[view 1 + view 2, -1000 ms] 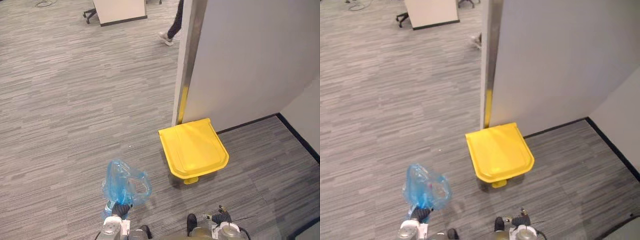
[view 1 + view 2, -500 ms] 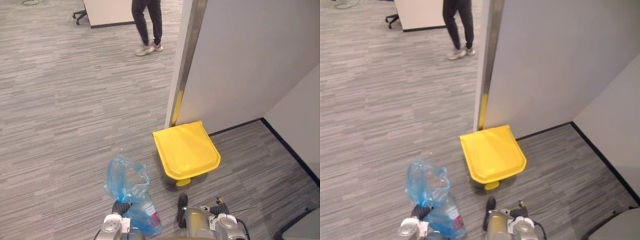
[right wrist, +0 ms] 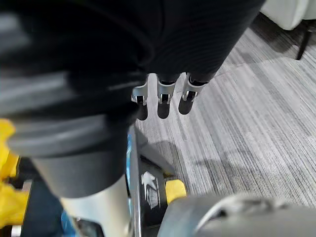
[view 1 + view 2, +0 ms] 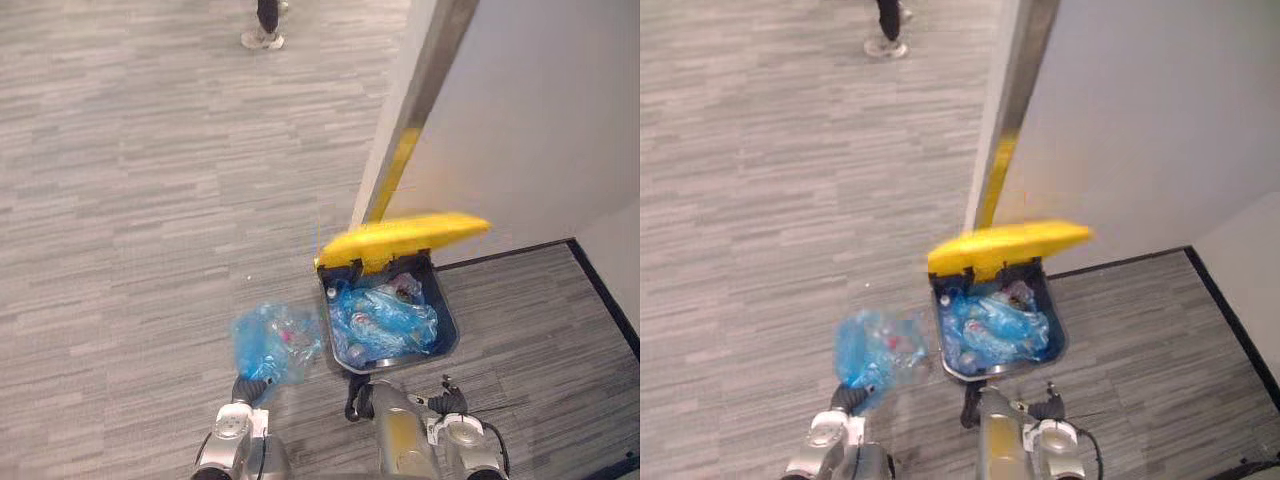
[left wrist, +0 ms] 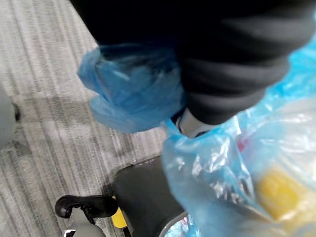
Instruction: Gather rubbish on tea table into small bin, then transfer packed bag to large trash can.
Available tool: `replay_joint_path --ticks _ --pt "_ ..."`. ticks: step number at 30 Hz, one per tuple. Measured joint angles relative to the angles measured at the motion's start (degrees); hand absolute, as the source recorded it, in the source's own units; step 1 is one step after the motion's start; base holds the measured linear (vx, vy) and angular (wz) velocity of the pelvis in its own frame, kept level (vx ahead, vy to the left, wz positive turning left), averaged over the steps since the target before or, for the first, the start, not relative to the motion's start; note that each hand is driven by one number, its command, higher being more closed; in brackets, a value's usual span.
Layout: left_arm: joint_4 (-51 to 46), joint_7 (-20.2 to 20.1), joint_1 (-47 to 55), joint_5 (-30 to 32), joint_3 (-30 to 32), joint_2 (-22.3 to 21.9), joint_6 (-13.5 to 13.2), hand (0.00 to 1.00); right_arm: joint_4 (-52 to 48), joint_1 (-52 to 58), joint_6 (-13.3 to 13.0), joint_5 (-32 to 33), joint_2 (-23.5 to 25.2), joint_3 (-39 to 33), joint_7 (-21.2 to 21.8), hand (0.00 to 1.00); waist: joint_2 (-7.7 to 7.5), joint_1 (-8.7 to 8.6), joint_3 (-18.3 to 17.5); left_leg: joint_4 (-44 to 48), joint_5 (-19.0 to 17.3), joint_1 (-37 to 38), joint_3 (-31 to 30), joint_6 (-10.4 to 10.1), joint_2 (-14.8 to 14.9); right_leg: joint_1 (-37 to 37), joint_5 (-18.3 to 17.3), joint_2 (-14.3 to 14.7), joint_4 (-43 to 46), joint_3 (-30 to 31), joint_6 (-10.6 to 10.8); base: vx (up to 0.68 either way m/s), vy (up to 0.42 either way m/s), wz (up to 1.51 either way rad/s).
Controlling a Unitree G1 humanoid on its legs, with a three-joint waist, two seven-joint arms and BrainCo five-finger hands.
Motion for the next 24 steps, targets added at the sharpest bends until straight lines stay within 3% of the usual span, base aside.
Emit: replay_joint_path --ticks 5,8,13,14,17,24 --pt "-2.15 -0.11 -1.74 -0.02 -0.11 0.37 -0.23 1.0 -0.33 -5.3 0.37 -2.43 0.24 9.32 1.02 0.0 0.09 0.54 0.03 0.16 2.94 -3.46 -1.79 0.6 -0.28 -0.3 0.39 -1.56 -1.7 -2.22 -0.5 0.03 -0.02 0.3" --pt "-4.03 -0.11 -2.39 -0.15 -0.12 1.33 -0.25 1.0 -2.85 -11.28 0.08 -4.4 -1.05 11.78 0.96 0.0 0.03 1.72 0.11 0.77 3.48 -6.24 -2.53 0.72 -0.21 -1.42 1.74 -1.39 -3.09 -3.14 -0.73 -0.04 -0.033 0.2" --pt "-8.59 0.16 -2.65 -2.35 -0.12 3.69 -0.57 1.0 -2.89 -25.1 -0.06 -4.27 -7.17 13.1 0.8 0.0 0.06 2.17 1.09 0.93 3.54 -8.88 -2.88 0.96 0.07 -2.36 5.4 -0.34 -6.51 -3.27 -0.24 -0.11 -0.043 0.02" --pt "-10.56 0.54 -2.88 -3.79 -0.2 4.44 -1.84 1.0 -2.83 -29.11 -0.33 -3.69 -10.18 12.99 0.11 0.0 -0.01 2.13 2.0 0.84 2.65 -9.43 -2.89 2.23 0.12 -2.37 6.65 -0.01 -7.9 -3.19 0.48 -0.14 -0.028 -0.07" --pt "-13.23 0.94 -3.99 -5.8 -1.0 5.97 -2.57 1.0 -2.57 -34.24 -0.09 -1.5 -14.66 12.53 -1.15 0.0 -0.47 2.02 4.03 1.49 2.39 -10.49 -2.86 2.21 0.02 -2.35 8.2 1.45 -10.65 -0.83 1.21 -0.13 -0.039 -0.07" --pt "-20.46 0.32 -4.18 -8.71 -5.41 7.43 -3.78 1.0 -2.35 -45.3 0.69 2.81 -21.26 12.54 -2.58 0.0 -0.51 1.72 6.15 2.85 2.56 -11.51 -2.04 1.47 1.02 -2.34 11.48 3.65 -13.88 0.72 -0.5 -0.03 -0.025 -0.14"
